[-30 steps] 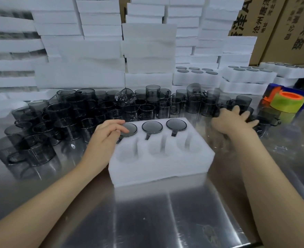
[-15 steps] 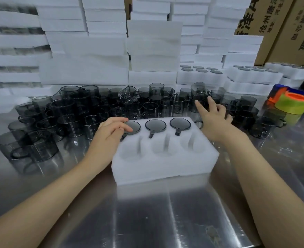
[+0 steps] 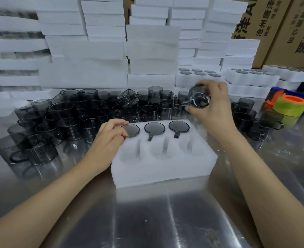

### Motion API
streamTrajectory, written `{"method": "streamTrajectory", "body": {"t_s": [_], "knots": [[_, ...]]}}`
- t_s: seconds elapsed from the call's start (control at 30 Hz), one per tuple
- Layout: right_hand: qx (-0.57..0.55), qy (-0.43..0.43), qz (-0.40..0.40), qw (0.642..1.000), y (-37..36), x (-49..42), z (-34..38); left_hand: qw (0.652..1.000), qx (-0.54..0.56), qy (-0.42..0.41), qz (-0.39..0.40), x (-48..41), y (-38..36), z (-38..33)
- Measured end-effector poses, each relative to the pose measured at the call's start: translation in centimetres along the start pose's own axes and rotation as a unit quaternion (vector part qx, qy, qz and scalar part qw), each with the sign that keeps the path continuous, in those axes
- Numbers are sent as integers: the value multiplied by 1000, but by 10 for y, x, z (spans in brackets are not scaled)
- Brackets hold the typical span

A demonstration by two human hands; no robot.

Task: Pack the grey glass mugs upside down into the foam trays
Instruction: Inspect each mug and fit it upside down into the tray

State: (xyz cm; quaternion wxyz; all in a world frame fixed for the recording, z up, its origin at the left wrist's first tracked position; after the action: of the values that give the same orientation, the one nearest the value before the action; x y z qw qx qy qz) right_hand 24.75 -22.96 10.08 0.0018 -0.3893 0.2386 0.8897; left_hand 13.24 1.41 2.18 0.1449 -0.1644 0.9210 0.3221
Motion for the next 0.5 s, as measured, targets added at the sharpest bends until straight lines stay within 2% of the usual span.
{"method": "streamTrajectory", "body": {"t_s": [0.07, 0.23, 0.33, 0.5], "knots": [[-77, 45, -4, 996, -2, 6, 22, 998, -54, -11, -27, -3, 4, 1], [-143, 211, 26, 967, -22, 26, 64, 994, -84, -11, -64, -5, 7, -2], [-173, 226, 53, 957, -36, 35, 65, 997, -51, -4, -62, -3, 6, -2], [-177, 191, 66, 963, -41, 36, 59, 995, 64, 31, 71, 2, 3, 2]]}}
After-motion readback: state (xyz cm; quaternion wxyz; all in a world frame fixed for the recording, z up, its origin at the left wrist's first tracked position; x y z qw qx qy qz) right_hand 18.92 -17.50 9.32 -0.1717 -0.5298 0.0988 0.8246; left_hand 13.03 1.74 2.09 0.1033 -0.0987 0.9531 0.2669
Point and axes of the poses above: each hand's wrist, its own x-axis away from the middle knuckle, its own y-axis out of the back of the hand, z = x × y, the point moved 4 cm from there along -x, towards the middle knuckle, and after that the axes turned 3 degrees about y, right-handed, at the moved point
